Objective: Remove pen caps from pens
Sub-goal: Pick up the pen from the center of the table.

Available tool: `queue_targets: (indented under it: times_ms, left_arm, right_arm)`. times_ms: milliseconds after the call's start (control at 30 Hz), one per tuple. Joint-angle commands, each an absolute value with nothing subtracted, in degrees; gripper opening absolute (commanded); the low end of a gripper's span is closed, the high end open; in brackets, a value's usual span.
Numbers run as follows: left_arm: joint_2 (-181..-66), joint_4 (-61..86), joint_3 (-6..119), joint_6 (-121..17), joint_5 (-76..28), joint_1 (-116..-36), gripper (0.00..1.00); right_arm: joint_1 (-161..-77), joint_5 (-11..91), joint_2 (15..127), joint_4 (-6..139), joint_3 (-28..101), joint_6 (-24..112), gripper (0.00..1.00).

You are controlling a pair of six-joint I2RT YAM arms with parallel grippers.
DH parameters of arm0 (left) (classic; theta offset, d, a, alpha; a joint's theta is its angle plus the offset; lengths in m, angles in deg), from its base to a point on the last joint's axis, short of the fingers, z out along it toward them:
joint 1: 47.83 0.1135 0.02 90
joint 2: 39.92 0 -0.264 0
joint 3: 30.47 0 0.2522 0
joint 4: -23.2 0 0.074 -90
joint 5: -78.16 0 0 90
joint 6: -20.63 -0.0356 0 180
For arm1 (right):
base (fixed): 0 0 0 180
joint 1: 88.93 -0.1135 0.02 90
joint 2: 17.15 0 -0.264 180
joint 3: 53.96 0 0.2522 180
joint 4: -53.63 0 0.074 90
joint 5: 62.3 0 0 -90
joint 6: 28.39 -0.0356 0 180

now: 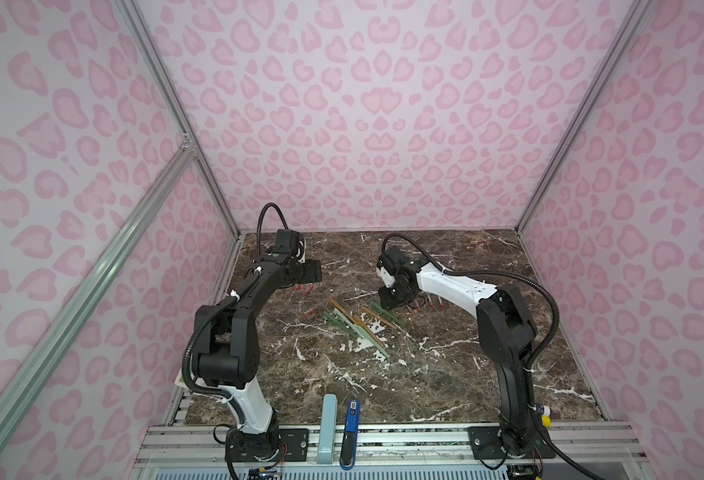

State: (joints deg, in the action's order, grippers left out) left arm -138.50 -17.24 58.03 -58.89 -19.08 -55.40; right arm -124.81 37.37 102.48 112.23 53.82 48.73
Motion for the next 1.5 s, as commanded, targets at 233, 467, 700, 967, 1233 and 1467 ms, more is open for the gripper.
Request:
queue_targets:
  times_ms: [233, 467, 700, 967, 1233, 1467]
  left_arm:
    - [-125.2, -7.0, 46.9, -62.3, -21.9, -56.1, 0.99]
    - [-121.0, -5.9, 43.7, -65.4, -22.5, -56.1, 0.98]
    - [-118.7, -5.9, 42.8, -67.2, -23.0, -55.3, 0.98]
    - [-118.0, -6.0, 43.2, -66.8, -24.5, -53.8, 0.98]
    - [-118.6, -6.2, 44.4, -63.8, -27.6, -52.4, 0.99]
    - [-120.7, -6.4, 46.8, -58.5, -33.0, -51.9, 1.0]
  right_arm:
    - [-124.9, 37.5, 103.8, 111.5, 50.1, 51.2, 0.4]
    - [-124.9, 37.9, 105.3, 110.1, 49.4, 52.1, 0.35]
    - [-124.0, 37.5, 106.2, 108.5, 48.8, 52.8, 0.27]
    - [-123.5, 36.0, 105.8, 109.1, 49.5, 54.7, 0.16]
    - [-123.1, 36.2, 104.9, 111.8, 52.8, 55.6, 0.11]
    - [-123.7, 40.2, 100.9, 108.2, 54.3, 50.8, 0.11]
